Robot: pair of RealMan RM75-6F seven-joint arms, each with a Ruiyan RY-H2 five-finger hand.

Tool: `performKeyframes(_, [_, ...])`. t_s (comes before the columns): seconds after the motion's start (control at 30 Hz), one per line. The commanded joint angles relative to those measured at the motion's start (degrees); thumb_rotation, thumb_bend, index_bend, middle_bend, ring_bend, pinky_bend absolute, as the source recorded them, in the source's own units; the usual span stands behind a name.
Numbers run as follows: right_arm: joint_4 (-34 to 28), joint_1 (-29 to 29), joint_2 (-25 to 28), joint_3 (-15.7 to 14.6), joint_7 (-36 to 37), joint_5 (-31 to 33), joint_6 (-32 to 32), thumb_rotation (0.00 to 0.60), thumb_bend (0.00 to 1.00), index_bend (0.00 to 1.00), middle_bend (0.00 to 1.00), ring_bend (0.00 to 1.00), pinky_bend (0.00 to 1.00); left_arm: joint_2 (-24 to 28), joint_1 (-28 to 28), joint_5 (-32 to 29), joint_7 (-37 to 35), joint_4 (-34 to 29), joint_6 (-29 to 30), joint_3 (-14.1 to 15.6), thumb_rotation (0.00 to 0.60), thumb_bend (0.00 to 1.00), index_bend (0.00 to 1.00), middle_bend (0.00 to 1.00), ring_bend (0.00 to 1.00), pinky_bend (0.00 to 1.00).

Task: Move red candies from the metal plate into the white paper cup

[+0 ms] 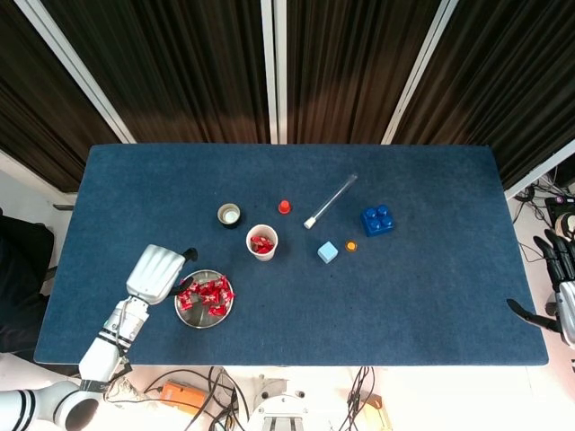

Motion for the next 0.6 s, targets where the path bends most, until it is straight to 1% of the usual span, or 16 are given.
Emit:
performKeyframes(0.03, [-0.17,0.11,-0.01,-0.08,-0.25,-0.2,-0.12,0.6,0.28,0.0,0.03,0.0,0.0,-1.62,1.47,1.3,-1.54,3.8,-1.01,1.36,0.6,0.21,0.44,0.92,0.83,0.83])
performKeyframes(0.13, [-0.39,0.1,0.02,-0.12,-0.48,-0.21,-0.12,0.6,0.28,0.0,0.03,0.0,0.0,-3.48,1.79,1.61,-0.33,7.01,-1.94,1.44,0.6,0.21,0.44,0.92,0.83,0.83])
performKeyframes(0.23, [-0.54,-0.05,0.06,-0.14,-0.6,-0.1,0.07,0.6,0.28,0.0,0.03,0.0,0.0,-5.04,1.95,1.44,0.6,8.84,-3.34,1.45,0.6,0.21,0.44,0.92,0.83,0.83])
performKeyframes(0.43, [-0.81,-0.2,0.2,-0.23,-0.85,-0.02,0.15,0.6,0.28,0.0,0.03,0.0,0.0,-7.12,2.13,0.26,3.45,11.37,-5.6,0.98,0.6,0.22,0.44,0.92,0.83,0.83])
performKeyframes(0.6, [-0.94,-0.18,0.2,-0.18,-1.04,0.15,0.07,0.6,0.28,0.0,0.03,0.0,0.0,-7.89,2.53,-0.82,4.71,12.34,-6.79,0.55,0.6,0.22,0.44,0.92,0.83,0.83])
